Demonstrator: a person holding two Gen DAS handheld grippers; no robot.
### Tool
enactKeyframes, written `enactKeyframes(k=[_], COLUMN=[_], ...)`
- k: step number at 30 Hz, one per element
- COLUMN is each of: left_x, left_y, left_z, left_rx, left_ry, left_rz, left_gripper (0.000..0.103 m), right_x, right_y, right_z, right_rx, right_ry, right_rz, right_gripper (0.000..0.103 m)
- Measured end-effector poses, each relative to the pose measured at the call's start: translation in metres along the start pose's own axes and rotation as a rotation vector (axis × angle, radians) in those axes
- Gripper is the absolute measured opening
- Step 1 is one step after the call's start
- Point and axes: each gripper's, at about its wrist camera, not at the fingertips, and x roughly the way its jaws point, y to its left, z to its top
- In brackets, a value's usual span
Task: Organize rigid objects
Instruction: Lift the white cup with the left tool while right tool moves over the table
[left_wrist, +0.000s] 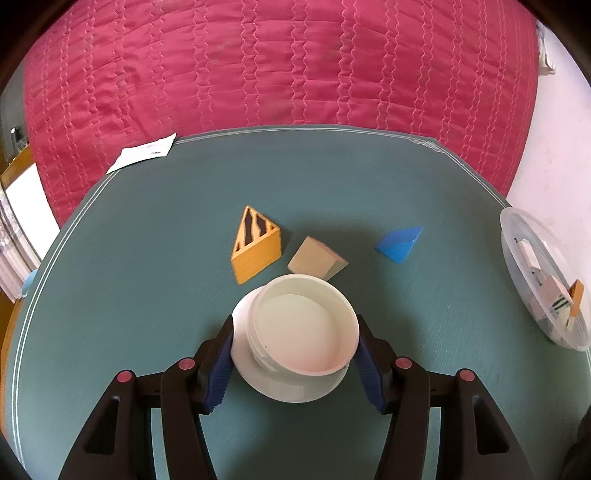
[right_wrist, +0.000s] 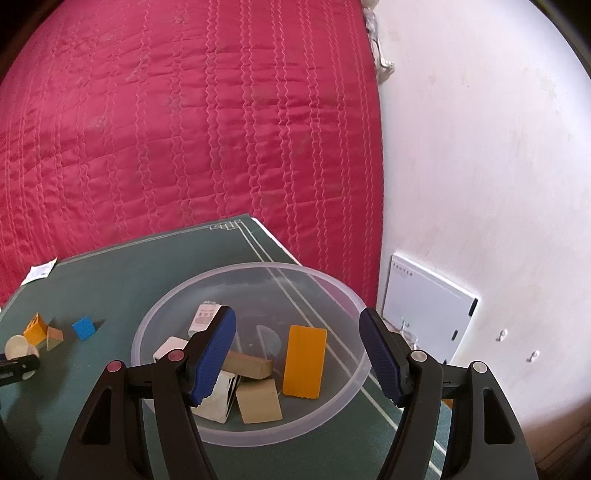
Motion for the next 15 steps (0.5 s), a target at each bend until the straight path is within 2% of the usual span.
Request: enactKeyframes(k=[3,6,11,15], left_x=[-0.005,-0.010,-0.017,-0.020], left_y=[0.006,0.013,0.025,0.033], left_z=[-0.003,-0.005,-0.011,-0.015], left_rx=[-0.007,-0.015,-0.030,-0.045], left_ry=[-0.004,-0.013,-0.020,-0.022], left_rz=[-0.002,0.000,0.002,0.001], left_gripper=[0.061,0.061,0.061,0.061], right_x=[-0.001,-0.003,-0.013,-0.010], right_y=[0.007,0.018,0.058,0.099], right_z=[0.000,-0.002,-0.003,-0.001], right_rx=[-0.021,-0.033,-0.101,-0.158], right_ry=[0.008,0.039,0.064,0.124], right_rz=[0.009,0.055,0.180,0.329], right_gripper=[0.070,0.070,0.070,0.070])
